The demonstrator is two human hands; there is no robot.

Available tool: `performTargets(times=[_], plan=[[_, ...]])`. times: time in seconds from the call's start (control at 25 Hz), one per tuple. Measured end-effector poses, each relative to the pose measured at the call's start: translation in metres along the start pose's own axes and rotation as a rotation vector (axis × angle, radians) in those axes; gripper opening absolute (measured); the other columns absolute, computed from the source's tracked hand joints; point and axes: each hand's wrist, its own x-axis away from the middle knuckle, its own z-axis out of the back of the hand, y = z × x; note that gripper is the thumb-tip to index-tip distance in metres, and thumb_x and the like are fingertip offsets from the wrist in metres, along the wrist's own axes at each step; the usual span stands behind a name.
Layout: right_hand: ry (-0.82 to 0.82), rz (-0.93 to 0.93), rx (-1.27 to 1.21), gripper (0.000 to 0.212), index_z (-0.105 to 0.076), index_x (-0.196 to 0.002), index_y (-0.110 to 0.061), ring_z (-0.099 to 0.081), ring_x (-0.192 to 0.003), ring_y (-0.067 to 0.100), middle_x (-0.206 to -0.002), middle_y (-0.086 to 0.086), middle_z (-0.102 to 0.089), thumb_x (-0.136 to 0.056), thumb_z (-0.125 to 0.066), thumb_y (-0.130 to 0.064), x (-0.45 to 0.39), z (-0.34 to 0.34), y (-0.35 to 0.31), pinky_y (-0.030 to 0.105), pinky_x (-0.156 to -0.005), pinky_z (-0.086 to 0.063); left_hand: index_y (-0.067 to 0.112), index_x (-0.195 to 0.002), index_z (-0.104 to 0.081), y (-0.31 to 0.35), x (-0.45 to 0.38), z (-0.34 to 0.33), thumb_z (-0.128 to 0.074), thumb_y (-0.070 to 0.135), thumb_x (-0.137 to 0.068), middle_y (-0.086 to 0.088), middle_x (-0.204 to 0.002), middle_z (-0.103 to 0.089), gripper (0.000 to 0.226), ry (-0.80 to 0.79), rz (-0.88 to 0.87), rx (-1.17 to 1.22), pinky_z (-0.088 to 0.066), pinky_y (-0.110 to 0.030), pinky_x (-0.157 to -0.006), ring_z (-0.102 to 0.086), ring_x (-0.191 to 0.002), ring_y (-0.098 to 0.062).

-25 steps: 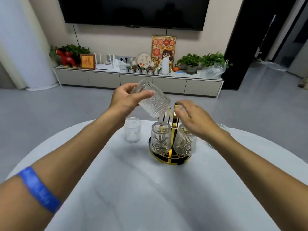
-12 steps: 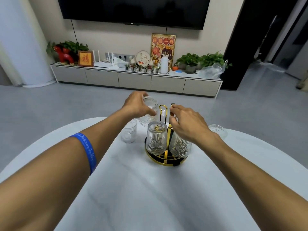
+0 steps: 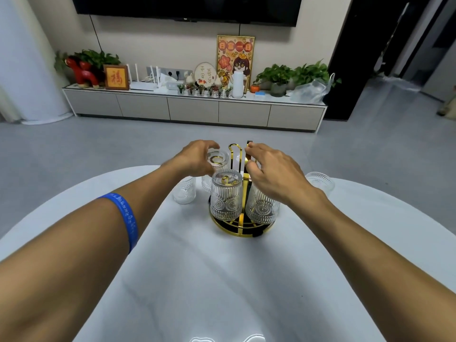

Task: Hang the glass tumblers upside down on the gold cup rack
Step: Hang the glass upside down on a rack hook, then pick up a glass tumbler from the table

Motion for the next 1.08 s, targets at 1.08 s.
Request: performTargets(times=[1.08], plan=[[0.265,-0.929,-0.756,0.091,-0.038,-0.137,-0.022,-0.052,-0.107,0.020,-0.132,0.001,-0.054,-0.061,-0.088,-0.018,0.040,-0.110,0.207,0.030,-0.086,-0.039,0.019,-0.128,-0.062,0.050,-0.001,-0.008,-0.063,0.028,-0.090,0.002,-0.130,-0.063,0.039,0.034,-0.365,0.244,-0.043,-0.035,-0.101,-0.054,-0.118,-0.008]])
